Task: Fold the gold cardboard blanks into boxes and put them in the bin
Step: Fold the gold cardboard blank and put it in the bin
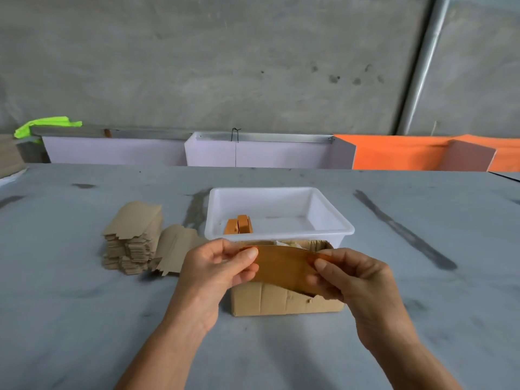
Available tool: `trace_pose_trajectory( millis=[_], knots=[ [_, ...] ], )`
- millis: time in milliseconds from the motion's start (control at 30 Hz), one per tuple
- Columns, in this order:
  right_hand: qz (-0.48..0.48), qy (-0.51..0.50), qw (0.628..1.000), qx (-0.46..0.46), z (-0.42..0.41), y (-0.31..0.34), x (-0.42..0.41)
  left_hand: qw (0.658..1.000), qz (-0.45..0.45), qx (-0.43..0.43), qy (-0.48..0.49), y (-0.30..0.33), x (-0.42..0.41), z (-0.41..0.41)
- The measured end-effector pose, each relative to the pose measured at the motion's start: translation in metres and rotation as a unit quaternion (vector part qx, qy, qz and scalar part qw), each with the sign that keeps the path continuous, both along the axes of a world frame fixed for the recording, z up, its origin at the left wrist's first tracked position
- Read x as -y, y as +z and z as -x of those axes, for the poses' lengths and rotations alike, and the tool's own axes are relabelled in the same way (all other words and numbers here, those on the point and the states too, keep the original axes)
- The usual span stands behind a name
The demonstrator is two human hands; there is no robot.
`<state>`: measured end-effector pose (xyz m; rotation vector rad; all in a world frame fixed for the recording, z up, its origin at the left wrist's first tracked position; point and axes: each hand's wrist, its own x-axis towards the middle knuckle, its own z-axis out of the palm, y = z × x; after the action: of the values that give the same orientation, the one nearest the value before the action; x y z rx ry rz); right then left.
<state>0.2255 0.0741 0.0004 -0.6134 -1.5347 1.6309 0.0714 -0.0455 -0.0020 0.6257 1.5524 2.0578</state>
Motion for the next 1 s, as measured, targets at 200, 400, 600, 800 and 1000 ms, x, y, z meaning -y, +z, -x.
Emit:
trace_pose_trajectory(
  millis=[200, 400, 600, 800, 1000],
  knots=[
    [-0.064, 0.046, 0.997, -0.014, -0.015, -0.012, 0.001, 0.987, -0.012, -0.152, -0.057, -0.017, 0.015, -0.013],
    [-0.227, 0.072, 0.966, 0.102, -0.044, -0.050, -0.003, 0.935, 0.110, -0.321, -0.102, -0.061, 0.031, -0.025],
    [-0.446, 0.044, 0.875, 0.181, -0.051, -0.088, 0.003, 0.853, 0.196, -0.478, -0.079, -0.092, 0.035, -0.037],
    [-0.464, 0.059, 0.848, 0.249, -0.060, -0.098, 0.009, 0.818, 0.236, -0.520, -0.072, -0.101, 0.039, -0.041],
    [-0.384, 0.051, 0.858, 0.337, -0.055, -0.091, 0.012, 0.865, 0.278, -0.415, -0.042, -0.097, 0.036, -0.050]
  ],
)
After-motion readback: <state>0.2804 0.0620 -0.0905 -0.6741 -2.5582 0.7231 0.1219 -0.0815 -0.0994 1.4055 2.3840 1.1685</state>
